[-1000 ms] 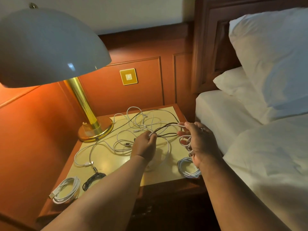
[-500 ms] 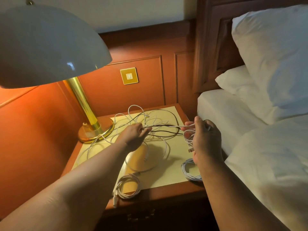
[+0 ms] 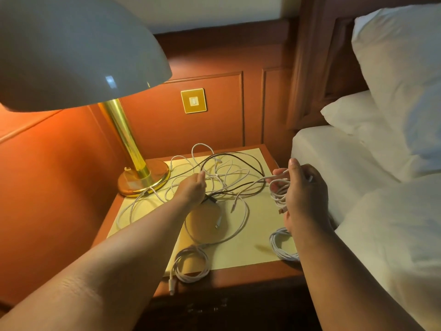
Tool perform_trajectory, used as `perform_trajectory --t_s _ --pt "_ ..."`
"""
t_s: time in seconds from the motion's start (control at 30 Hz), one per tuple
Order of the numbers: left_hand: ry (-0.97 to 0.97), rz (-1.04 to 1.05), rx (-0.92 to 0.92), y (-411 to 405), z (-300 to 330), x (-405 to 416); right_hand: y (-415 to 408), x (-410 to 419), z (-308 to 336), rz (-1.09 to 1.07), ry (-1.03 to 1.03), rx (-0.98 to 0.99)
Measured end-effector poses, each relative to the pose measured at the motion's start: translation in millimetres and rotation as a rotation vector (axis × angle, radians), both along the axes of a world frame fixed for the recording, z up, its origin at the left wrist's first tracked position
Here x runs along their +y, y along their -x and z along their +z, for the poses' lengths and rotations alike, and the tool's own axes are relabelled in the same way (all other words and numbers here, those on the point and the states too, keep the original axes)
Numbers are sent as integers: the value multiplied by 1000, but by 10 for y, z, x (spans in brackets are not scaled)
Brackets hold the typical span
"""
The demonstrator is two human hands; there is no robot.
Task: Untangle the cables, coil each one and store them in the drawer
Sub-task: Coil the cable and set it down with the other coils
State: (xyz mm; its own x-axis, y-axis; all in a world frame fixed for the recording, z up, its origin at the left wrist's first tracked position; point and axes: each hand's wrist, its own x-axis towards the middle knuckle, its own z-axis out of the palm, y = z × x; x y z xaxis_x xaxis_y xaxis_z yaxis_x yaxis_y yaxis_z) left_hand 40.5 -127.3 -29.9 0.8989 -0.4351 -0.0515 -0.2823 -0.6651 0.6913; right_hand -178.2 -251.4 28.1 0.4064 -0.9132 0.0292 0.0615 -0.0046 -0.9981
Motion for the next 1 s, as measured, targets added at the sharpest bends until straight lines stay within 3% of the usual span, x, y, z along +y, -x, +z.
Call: perform_trajectory --t_s 0.13,0.2,0.27,0.33,0.37,0.43,0.5,0.67,0.87,1.0 --pt "-35 -18 41 77 -4 -43 33 8 23 25 0 -21" --pt "-54 46 -27 132 8 -29 53 16 32 57 -49 -58" --pt "-159 24 -297 278 90 60 70 34 53 82 -71 -89" --pt "-324 -253 -583 429 141 149 80 53 77 101 -88 -120" --pt "-419 -410 -615 509 154 179 83 54 83 112 -96 -128" --pt "-632 -580 -493 621 110 199 95 59 94 132 -107 -126" --pt "-743 -612 -396 645 17 186 102 58 82 142 -104 -99" --pt "-624 -586 -598 461 -89 160 114 50 49 147 -104 -80" --pt "-620 -506 -760 243 -93 82 96 84 56 159 -117 -82" --pt "-636 -374 -714 186 -53 2 96 143 81 191 -61 -78"
